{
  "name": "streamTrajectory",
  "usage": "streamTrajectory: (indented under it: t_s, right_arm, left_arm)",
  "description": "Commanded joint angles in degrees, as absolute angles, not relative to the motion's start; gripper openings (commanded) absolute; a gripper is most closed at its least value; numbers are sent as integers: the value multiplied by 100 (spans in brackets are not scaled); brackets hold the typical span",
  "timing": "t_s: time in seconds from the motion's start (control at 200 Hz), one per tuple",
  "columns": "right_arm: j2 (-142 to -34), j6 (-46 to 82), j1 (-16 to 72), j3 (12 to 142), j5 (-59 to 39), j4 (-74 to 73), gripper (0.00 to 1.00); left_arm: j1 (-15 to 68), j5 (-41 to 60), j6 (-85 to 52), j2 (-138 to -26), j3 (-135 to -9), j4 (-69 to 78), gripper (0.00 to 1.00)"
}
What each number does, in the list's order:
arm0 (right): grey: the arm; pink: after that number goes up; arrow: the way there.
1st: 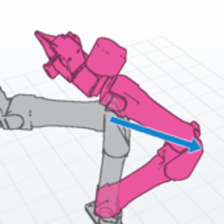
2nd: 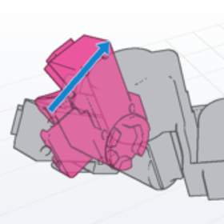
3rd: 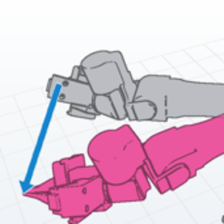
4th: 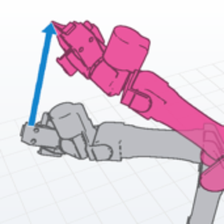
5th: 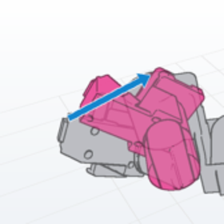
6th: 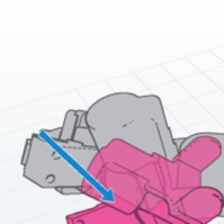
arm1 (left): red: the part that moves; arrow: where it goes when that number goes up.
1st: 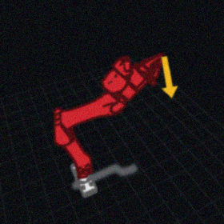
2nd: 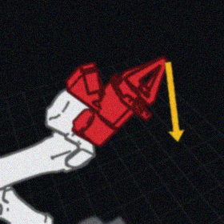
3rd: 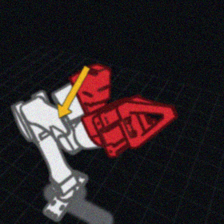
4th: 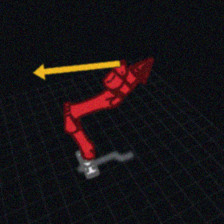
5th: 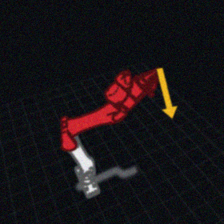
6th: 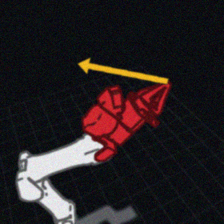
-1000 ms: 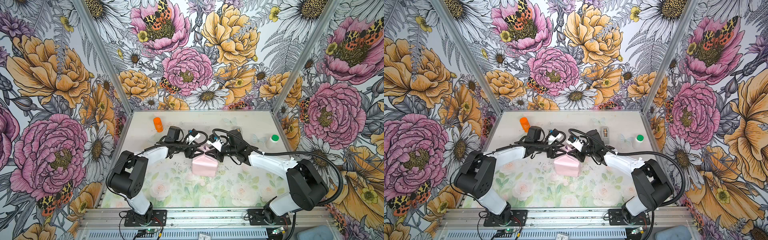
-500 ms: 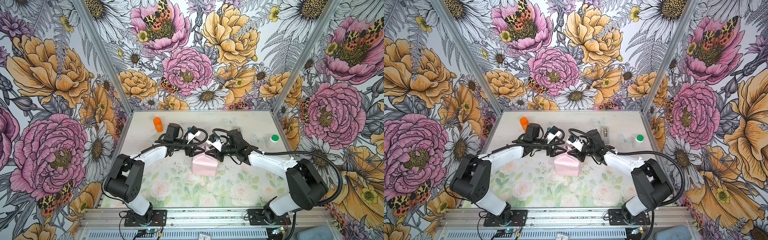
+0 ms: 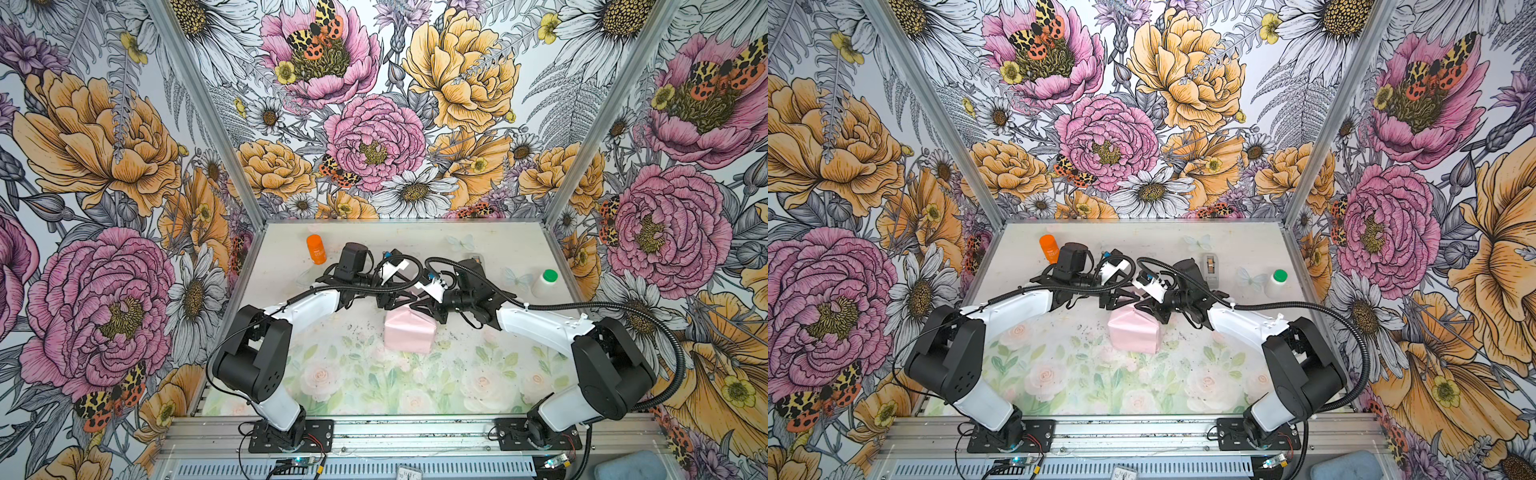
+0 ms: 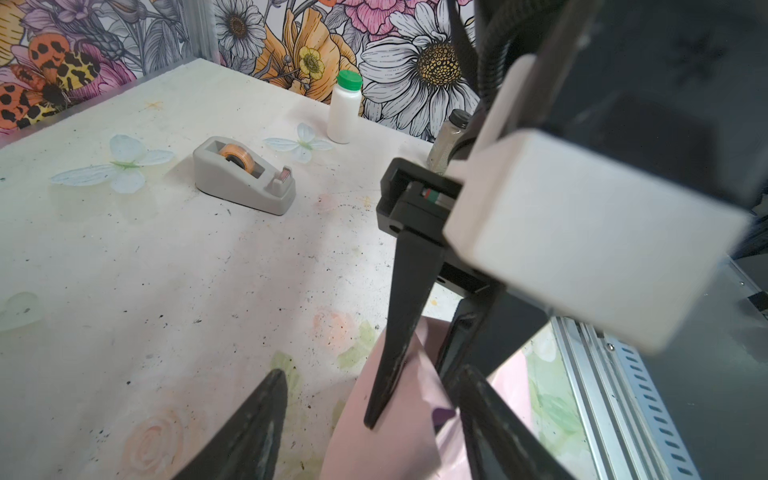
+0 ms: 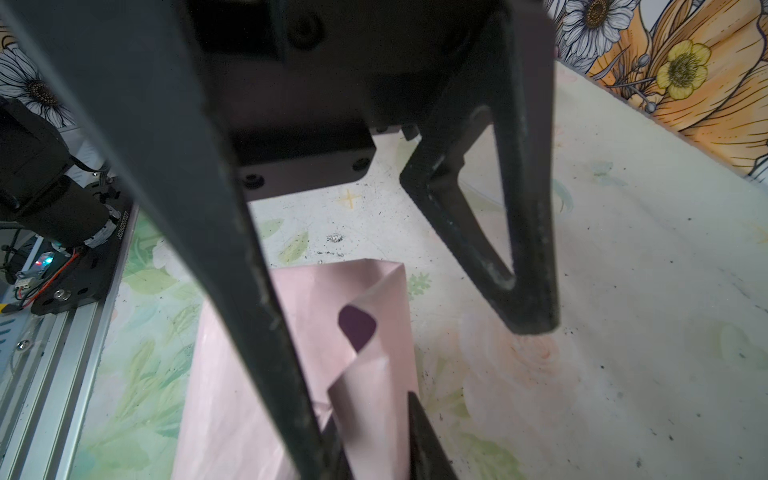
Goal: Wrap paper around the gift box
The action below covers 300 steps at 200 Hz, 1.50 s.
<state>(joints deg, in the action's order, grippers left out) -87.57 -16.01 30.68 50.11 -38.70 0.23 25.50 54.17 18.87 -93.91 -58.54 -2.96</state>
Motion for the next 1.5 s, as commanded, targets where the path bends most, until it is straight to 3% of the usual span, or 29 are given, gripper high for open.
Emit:
streamTrajectory:
  t_s: [0.0,0.766,1.226,1.496]
  right_arm:
    - [-8811,-1662,3039,5116,-3985,123,23]
    - [-8758,-1608,3041,5153,-4057,132,24]
    - [-8696,-1591,3041,5139,-3975,142,25]
    - [-8680,-1594,3041,5145,-3904,169,25]
  left_arm:
    - [2558,5265,1881,-9497,-5929,-211,65]
    - [2595,5368,2115,-9817,-6142,-422,48]
    - [2617,5415,2254,-9712,-6100,-463,48]
    - [2632,5536,2329,-9699,-6080,-460,39]
